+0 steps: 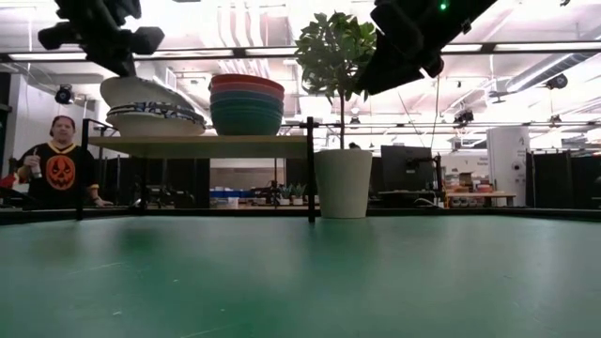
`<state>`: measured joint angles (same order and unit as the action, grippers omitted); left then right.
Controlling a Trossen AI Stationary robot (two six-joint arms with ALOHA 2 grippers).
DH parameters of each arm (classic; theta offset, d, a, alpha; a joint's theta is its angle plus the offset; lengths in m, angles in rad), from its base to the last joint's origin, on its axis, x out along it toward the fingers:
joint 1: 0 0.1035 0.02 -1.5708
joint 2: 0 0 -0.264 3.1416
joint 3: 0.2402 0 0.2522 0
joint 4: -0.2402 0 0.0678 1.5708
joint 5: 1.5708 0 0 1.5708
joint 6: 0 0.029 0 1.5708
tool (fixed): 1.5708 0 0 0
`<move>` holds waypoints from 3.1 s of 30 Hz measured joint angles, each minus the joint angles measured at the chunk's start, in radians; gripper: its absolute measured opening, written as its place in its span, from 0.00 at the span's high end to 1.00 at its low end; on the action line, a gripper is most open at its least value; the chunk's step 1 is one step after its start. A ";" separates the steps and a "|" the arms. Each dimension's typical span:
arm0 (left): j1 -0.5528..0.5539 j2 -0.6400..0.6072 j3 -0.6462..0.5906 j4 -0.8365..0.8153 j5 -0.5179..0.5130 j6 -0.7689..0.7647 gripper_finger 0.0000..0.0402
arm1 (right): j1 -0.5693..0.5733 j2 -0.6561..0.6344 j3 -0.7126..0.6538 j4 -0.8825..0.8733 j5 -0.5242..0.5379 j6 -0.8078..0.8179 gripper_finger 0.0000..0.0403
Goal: Place and stack bowls onto a shelf
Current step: Stack the white patterned bowl on top of the white patterned bowl on the shelf, then return to Home Position
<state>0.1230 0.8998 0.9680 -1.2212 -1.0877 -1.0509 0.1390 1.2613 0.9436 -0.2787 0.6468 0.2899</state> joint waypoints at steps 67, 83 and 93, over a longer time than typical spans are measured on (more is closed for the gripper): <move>-0.505 -0.689 -0.958 1.438 0.577 0.890 1.00 | -0.103 -0.806 -0.778 0.595 -0.527 -0.335 0.47; -0.505 -0.705 -0.958 1.405 0.610 0.874 1.00 | -0.103 -1.207 -0.931 0.524 -0.624 -0.386 0.47; -0.505 -0.705 -0.958 1.409 0.605 0.879 1.00 | -0.105 -1.252 -0.932 0.401 -0.621 -0.368 0.47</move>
<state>-0.3824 0.1944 0.0105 0.1875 -0.4830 -0.1718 0.0338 0.0093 0.0120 0.1226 0.0256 -0.0781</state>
